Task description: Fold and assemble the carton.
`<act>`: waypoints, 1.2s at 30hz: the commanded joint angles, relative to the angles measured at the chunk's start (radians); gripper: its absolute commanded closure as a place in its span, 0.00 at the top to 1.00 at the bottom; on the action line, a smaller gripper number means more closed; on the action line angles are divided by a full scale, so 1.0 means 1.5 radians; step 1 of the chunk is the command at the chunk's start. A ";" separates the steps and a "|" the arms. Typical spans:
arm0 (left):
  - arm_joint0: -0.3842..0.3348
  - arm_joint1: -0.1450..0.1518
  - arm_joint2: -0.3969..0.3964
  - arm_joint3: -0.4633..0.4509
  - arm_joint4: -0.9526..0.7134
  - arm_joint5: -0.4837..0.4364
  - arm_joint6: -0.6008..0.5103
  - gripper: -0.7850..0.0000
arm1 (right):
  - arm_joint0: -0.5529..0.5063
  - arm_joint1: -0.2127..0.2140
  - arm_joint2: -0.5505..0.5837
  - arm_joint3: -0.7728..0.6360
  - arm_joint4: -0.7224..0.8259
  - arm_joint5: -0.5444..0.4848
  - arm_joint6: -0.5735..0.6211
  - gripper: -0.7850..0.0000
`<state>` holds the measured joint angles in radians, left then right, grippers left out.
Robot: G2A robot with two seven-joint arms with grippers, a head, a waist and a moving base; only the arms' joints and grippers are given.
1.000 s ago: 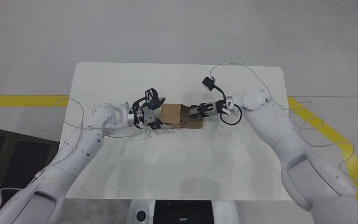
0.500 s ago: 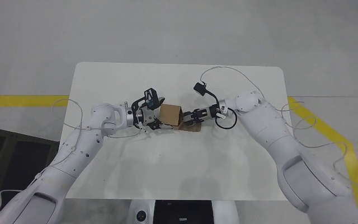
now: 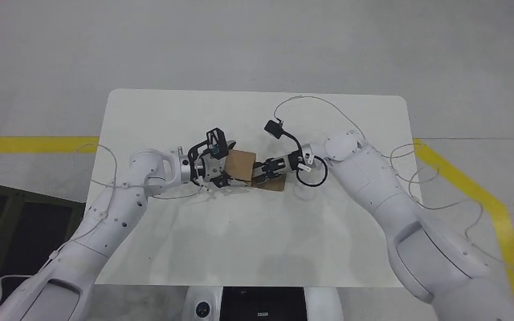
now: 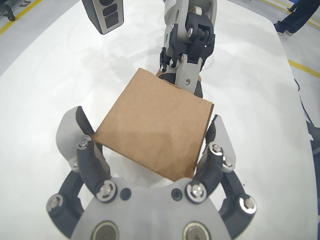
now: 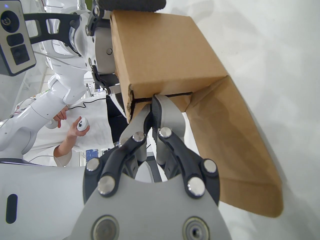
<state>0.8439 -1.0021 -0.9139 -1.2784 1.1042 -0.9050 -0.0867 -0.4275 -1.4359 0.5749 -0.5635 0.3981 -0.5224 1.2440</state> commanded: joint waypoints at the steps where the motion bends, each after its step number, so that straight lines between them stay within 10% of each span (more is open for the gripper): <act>1: 0.002 0.000 -0.003 -0.001 -0.001 0.000 -0.002 1.00 | 0.001 -0.005 0.000 0.006 0.002 -0.001 0.000 0.00; 21: 0.014 -0.005 -0.014 -0.005 -0.014 0.012 -0.025 1.00 | 0.008 -0.035 0.014 0.062 0.003 -0.044 -0.008 0.00; 36: 0.010 -0.011 -0.024 0.013 -0.039 0.027 -0.031 1.00 | 0.020 0.022 0.069 0.076 -0.030 -0.033 0.003 0.00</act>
<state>0.8592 -1.0179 -0.9487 -1.2593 1.0475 -0.8662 -0.1318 -0.3978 -1.4110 0.6714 -0.4438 0.3598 -0.5719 1.2481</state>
